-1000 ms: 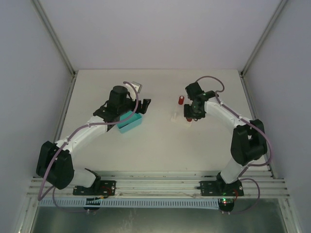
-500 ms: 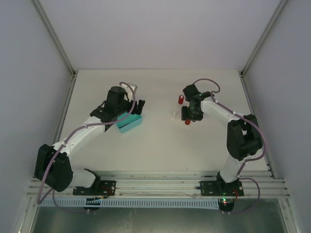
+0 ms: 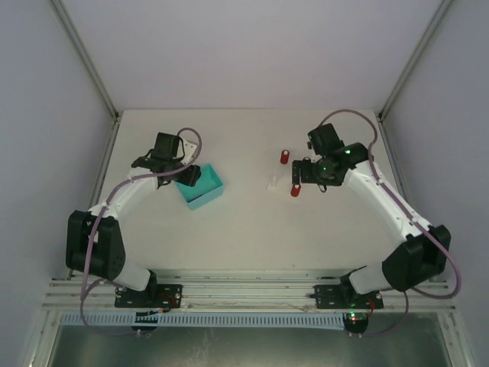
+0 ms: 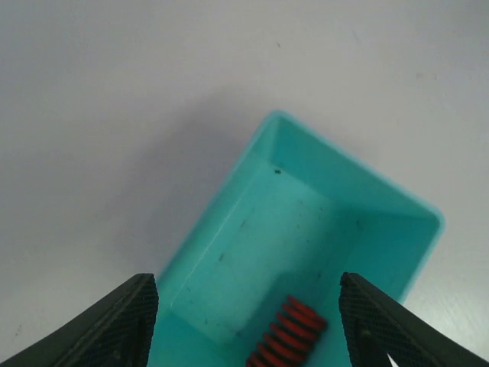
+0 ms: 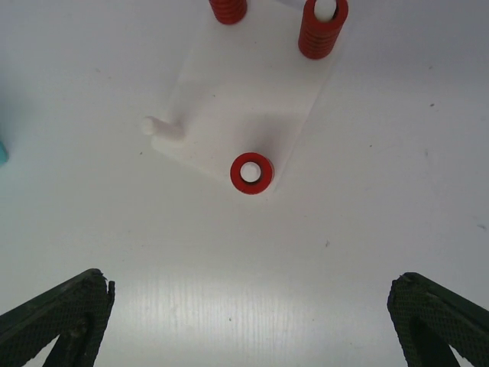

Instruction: Install the large spring

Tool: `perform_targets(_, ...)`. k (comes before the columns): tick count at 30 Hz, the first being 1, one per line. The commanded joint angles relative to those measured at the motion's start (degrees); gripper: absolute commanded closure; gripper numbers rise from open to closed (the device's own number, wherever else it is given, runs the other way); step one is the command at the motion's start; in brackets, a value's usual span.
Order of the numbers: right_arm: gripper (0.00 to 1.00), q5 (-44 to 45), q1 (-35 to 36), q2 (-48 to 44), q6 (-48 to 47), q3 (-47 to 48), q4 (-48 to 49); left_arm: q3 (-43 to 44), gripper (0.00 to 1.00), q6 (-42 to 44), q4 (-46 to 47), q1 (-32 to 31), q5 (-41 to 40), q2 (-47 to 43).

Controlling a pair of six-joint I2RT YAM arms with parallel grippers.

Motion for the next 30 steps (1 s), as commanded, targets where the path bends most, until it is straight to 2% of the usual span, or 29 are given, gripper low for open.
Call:
perform_targets(1, 0.01, 0.7, 0.1, -3.6, 0.8, 3.2, -6.8, 3.6, 0.35, 9.3, -7.9, 1.4, 11.5, 1.9)
perform_targets(3, 0.01, 0.9, 0.1, -4.4, 1.1, 4.5, -7.9, 3.0, 0.42, 13.5, -8.8, 1.2, 17.3, 2.3)
perform_targets(6, 0.01, 1.4, 0.1, -4.7, 1.3, 6.0, -8.8, 2.0, 0.66, 16.0, -8.7, 0.9, 17.9, 2.9)
perform_targets(7, 0.01, 1.6, 0.1, -4.7, 1.4, 6.4, -9.1, 1.9, 0.7, 16.6, -8.9, 0.8, 18.3, 3.1)
perform_targets(10, 0.01, 2.1, 0.1, -4.6, 1.3, 6.8, -9.0, 1.4, 0.67, 17.4, -8.5, -0.4, 17.9, 3.2)
perform_targets(15, 0.01, 2.5, 0.1, -4.2, 2.5, 6.4, -8.2, -0.2, 0.61, 16.5, -5.5, -3.2, 12.7, 4.1)
perform_targets(22, 0.01, 0.2, 0.1, -5.6, 6.5, 3.2, -5.4, -0.5, 0.61, 13.9, -3.1, -5.5, 8.6, 6.6)
perform_targets(30, 0.01, 1.4, 0.1, -6.8, 6.1, 3.0, -5.8, -1.7, 0.64, 10.8, -0.9, -8.0, 7.0, 9.1)
